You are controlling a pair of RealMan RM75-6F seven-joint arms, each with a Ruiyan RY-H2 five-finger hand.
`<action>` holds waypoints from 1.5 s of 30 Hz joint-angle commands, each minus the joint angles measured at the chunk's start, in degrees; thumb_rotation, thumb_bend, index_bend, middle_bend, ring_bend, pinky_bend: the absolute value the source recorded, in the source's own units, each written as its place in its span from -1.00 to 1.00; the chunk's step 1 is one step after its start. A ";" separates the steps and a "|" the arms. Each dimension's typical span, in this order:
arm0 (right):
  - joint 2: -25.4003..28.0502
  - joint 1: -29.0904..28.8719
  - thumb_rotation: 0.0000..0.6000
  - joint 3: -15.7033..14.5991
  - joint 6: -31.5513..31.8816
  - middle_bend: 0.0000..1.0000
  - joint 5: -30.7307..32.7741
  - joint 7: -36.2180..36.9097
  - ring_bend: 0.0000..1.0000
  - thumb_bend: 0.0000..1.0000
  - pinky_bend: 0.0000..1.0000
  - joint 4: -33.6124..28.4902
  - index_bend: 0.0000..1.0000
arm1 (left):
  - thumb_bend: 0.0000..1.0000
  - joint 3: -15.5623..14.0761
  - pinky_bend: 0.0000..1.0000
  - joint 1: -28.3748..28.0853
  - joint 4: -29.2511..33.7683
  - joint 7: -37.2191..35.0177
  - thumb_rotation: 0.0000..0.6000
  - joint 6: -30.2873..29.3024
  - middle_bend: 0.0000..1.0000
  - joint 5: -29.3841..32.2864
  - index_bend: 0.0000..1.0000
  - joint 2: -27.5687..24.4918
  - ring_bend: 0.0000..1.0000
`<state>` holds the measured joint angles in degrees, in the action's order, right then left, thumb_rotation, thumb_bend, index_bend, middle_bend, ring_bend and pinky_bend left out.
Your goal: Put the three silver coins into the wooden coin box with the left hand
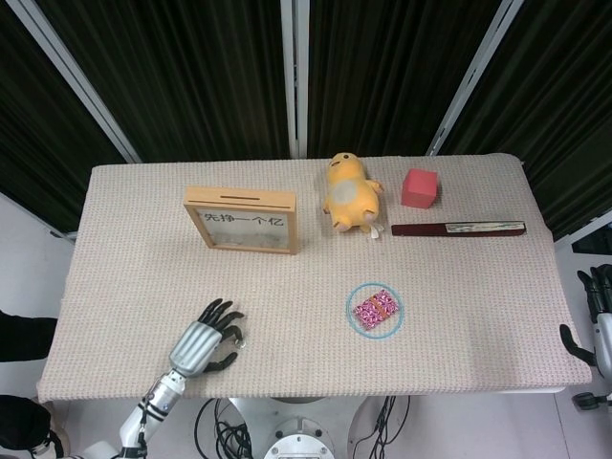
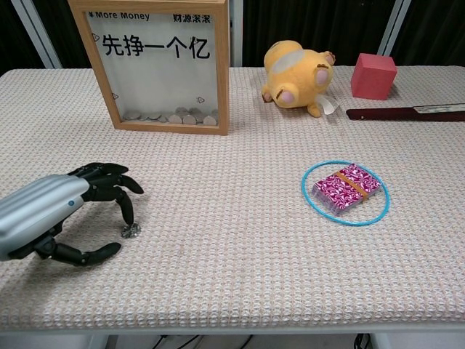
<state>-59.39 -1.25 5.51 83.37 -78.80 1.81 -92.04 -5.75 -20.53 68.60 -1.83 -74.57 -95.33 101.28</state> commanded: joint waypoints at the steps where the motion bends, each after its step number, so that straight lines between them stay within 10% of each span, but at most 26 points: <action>1: -0.13 -0.06 1.00 -0.01 -0.31 -1.00 0.21 0.08 -1.00 -0.37 -1.00 0.20 -1.00 | -0.44 -0.04 -0.90 0.15 0.12 -0.25 1.00 0.18 -0.65 0.25 -0.11 -0.04 -0.93; 45: -0.92 -0.56 1.00 -0.15 -1.86 -1.00 0.52 1.47 -1.00 -0.36 -1.00 2.26 -1.00 | -0.46 -0.05 -0.91 -1.44 -0.78 -0.14 1.00 2.79 -0.65 -0.22 -0.27 0.68 -0.95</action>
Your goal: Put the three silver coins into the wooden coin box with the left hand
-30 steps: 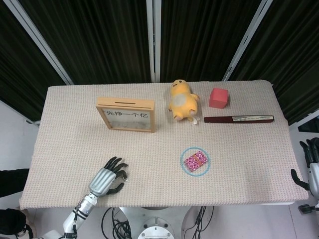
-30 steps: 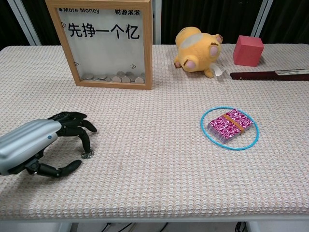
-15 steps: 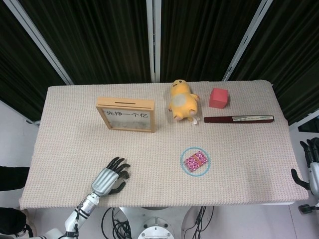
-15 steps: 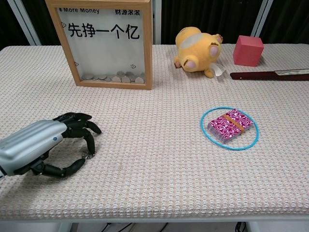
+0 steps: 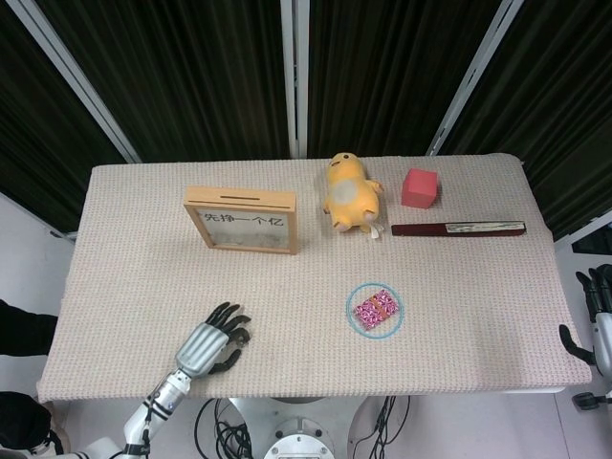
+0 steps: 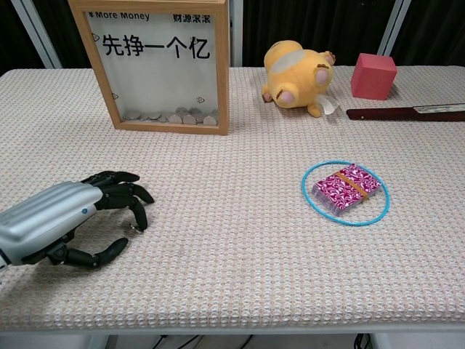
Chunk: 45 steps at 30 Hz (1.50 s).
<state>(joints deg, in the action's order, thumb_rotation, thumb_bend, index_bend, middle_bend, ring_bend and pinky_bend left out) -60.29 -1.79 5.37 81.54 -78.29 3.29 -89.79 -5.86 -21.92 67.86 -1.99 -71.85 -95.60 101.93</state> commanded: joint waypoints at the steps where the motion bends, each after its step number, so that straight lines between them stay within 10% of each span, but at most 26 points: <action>1: -0.04 -0.02 1.00 0.01 -0.03 -1.00 0.02 -0.02 -1.00 -0.36 -1.00 0.04 -1.00 | -0.46 0.10 -0.91 -0.09 -0.05 0.01 1.00 0.11 -0.65 0.08 -0.27 0.06 -0.95; 45: 0.61 0.33 1.00 -0.29 0.29 -1.00 -0.21 -0.65 -1.00 -0.35 -1.00 -1.01 -1.00 | -0.45 0.48 -0.91 -0.56 -14.76 -1.67 1.00 -9.14 -0.55 -4.84 -0.06 7.82 -0.93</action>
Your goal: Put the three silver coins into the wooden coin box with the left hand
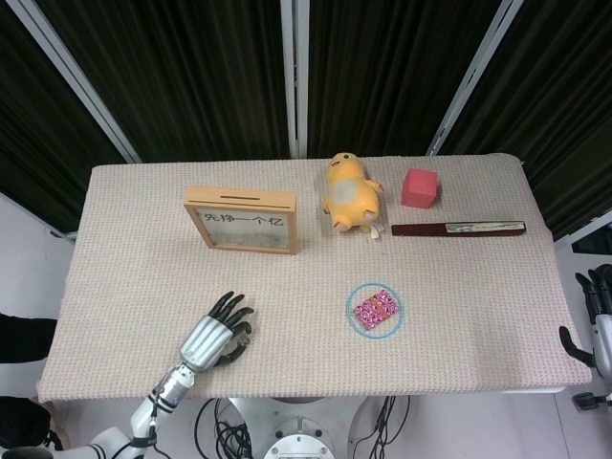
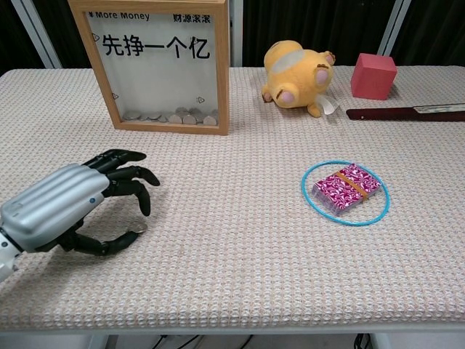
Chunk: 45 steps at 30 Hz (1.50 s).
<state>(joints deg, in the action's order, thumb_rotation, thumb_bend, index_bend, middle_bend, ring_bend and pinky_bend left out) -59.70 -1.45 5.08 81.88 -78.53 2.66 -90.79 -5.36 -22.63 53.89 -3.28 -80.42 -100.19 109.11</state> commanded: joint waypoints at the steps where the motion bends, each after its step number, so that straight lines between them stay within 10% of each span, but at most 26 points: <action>1: 0.03 -0.02 1.00 -0.01 -0.09 -1.00 0.06 -0.01 -1.00 -0.35 -1.00 0.01 -1.00 | -0.45 0.01 -0.91 0.10 -1.03 -0.58 1.00 -0.69 -0.55 -0.29 -0.03 0.74 -0.93; 35: 0.01 -0.28 1.00 -0.14 -0.95 -1.00 0.44 -0.15 -1.00 -0.35 -1.00 0.07 -1.00 | -0.11 0.44 -0.91 -0.67 0.18 -3.01 1.00 -0.20 -0.51 1.07 0.15 0.26 -0.93; 45: 0.52 -0.45 1.00 0.36 -0.21 -1.00 0.04 -0.28 -1.00 -0.35 -1.00 -0.83 -1.00 | -0.10 7.47 -0.91 -2.91 16.69 0.56 1.00 -2.59 -0.48 3.71 0.18 -9.20 -0.92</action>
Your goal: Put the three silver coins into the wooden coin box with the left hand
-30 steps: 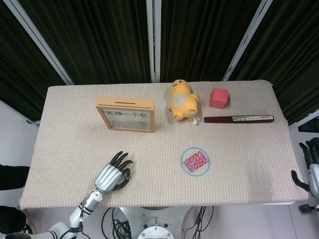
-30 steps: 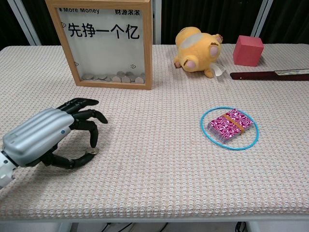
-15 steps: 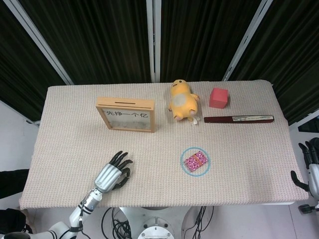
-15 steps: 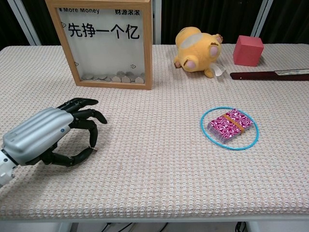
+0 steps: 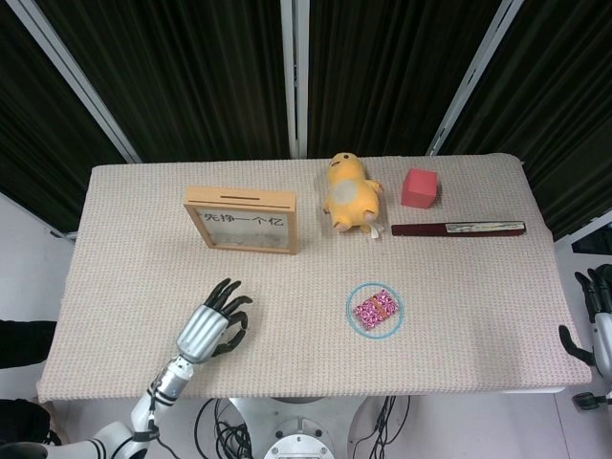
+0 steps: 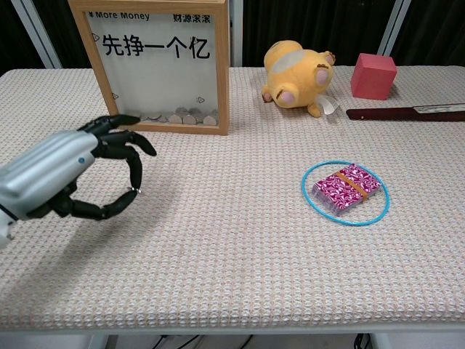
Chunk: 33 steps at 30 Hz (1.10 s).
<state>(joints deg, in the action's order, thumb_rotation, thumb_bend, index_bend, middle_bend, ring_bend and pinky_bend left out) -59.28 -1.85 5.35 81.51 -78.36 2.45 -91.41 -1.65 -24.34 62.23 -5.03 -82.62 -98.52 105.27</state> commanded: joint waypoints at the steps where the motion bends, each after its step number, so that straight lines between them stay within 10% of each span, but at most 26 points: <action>1: 0.15 -0.07 1.00 0.14 0.27 -1.00 -0.21 -0.09 -1.00 -0.35 -1.00 -0.34 -1.00 | -0.10 4.90 -0.91 -1.48 11.14 3.07 1.00 0.07 -0.48 2.99 0.18 -7.17 -0.92; 8: 0.31 -0.07 1.00 0.29 0.89 -1.00 -0.60 -0.28 -1.00 -0.35 -1.00 -0.86 -1.00 | -0.10 15.31 -0.90 -4.79 28.37 8.87 1.00 3.62 -0.45 10.13 0.23 -19.90 -0.90; 17: 0.32 0.14 1.00 0.46 1.79 -1.00 -0.74 -0.58 -1.00 -0.35 -1.00 -1.46 -1.00 | -0.10 26.70 -0.90 -13.47 33.76 15.65 1.00 14.59 -0.45 22.63 0.24 -26.93 -0.90; 33: 0.12 0.40 1.00 0.62 1.37 -1.00 0.32 0.93 -1.00 -0.35 -1.00 0.06 -1.00 | -0.10 29.26 -0.89 -24.61 26.34 18.22 1.00 25.71 -0.44 38.68 0.24 -23.90 -0.90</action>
<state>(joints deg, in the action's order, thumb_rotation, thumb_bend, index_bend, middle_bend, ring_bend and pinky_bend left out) -59.17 -1.44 5.94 82.90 -78.07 3.36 -91.37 27.84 -48.57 88.94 12.90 -57.24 -60.32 81.15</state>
